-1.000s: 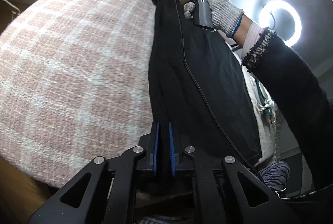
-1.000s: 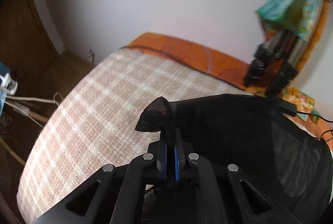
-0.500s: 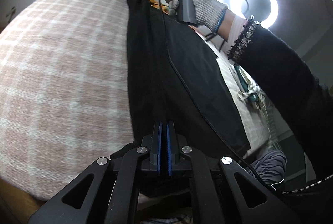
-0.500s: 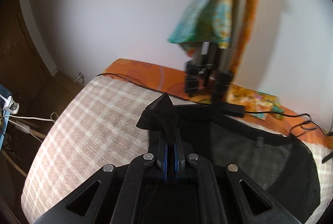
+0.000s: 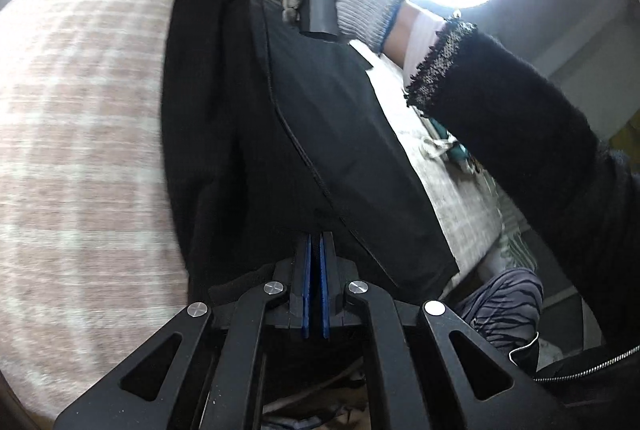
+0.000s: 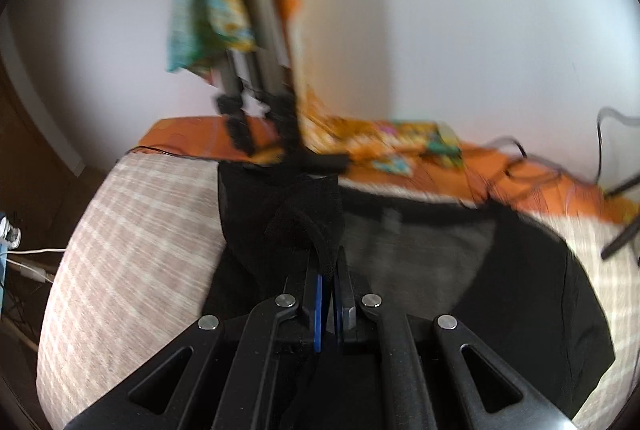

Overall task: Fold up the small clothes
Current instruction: 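Lift and fold the shirt side lengthwise over the middle with both tools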

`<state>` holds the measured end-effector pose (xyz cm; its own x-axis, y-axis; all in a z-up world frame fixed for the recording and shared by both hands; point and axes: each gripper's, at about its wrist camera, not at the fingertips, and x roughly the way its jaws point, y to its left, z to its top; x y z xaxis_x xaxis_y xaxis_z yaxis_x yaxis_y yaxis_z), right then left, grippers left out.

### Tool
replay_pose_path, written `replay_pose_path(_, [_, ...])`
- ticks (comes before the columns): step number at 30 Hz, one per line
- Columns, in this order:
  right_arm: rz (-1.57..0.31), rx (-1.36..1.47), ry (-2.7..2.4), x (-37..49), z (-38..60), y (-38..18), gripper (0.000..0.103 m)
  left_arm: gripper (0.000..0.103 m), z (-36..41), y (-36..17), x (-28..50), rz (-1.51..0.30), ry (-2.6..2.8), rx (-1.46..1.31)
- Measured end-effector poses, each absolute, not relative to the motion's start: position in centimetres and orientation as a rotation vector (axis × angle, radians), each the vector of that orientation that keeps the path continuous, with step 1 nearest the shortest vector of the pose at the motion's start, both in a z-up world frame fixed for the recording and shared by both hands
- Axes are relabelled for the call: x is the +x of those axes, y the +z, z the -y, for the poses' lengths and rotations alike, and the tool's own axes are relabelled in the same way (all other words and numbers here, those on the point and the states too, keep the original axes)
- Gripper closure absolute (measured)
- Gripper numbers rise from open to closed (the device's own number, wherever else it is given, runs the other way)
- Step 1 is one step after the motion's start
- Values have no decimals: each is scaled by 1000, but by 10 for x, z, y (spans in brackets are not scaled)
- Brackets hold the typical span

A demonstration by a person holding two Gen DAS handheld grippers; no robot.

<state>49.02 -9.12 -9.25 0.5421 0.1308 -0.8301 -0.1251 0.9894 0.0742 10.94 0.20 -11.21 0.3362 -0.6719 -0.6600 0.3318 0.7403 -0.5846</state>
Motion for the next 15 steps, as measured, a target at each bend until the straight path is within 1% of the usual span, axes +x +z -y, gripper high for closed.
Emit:
replay_pose_path(9, [-1053,127,103,492,137,-118,101,101,9,-125,110,-1081,-673,-341])
replay_pose_path(15, [-1082,93,138,493,137,-123,100,101,12,-124,106,-1071,-677,-327])
